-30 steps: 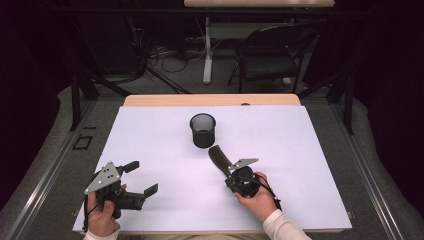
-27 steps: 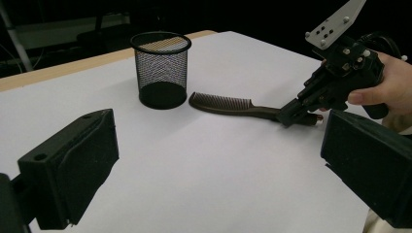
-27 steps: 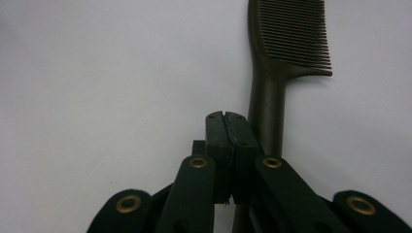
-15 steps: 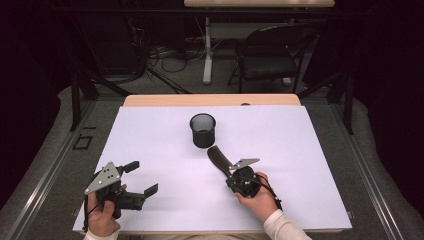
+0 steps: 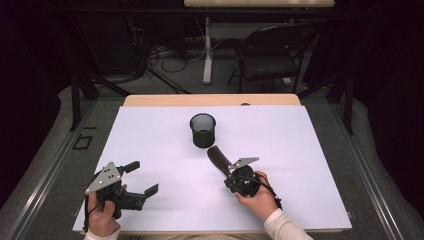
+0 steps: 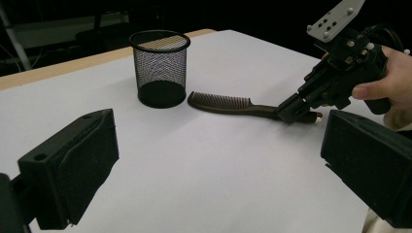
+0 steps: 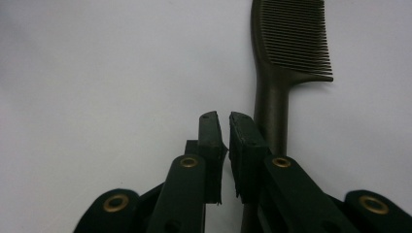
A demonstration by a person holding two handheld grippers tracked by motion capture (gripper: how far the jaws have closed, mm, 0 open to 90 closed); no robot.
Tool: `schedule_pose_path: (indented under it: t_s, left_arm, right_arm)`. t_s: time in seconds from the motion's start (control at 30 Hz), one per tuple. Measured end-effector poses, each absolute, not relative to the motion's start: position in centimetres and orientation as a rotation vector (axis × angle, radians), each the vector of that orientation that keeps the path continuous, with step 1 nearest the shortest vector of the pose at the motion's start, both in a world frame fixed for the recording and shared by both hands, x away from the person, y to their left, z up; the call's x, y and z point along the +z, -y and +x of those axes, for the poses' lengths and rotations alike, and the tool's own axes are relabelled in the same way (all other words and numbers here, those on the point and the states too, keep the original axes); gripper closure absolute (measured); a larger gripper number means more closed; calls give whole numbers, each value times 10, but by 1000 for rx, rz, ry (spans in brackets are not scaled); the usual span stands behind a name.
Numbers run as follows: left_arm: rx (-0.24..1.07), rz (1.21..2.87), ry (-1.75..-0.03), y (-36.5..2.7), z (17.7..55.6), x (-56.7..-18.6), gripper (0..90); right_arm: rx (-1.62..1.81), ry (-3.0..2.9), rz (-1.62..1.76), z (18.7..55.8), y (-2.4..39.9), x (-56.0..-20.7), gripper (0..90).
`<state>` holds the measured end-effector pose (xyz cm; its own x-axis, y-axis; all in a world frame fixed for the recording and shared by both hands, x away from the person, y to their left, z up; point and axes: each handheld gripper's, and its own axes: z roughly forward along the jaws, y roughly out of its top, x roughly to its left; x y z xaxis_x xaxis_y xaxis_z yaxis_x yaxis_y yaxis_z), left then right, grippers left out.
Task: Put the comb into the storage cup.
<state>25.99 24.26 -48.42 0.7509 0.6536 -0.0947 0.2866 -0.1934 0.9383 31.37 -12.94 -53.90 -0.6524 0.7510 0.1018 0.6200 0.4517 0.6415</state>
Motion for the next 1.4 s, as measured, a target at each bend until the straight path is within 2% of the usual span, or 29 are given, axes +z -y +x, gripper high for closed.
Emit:
schedule_pose_path:
  t_s: [0.2, 1.03, 1.4]
  left_arm:
    - [389, 1785, -735, -242, 260, -484, 4]
    - [385, 1793, -732, -242, 260, -485, 4]
    - [385, 1794, -734, -241, 261, -486, 4]
  right_arm:
    - [978, -2510, 1192, 314, 129, -535, 776]
    - [939, -2511, 1234, 321, 128, -517, 395]
    - [903, -2506, 1261, 326, 128, -514, 258]
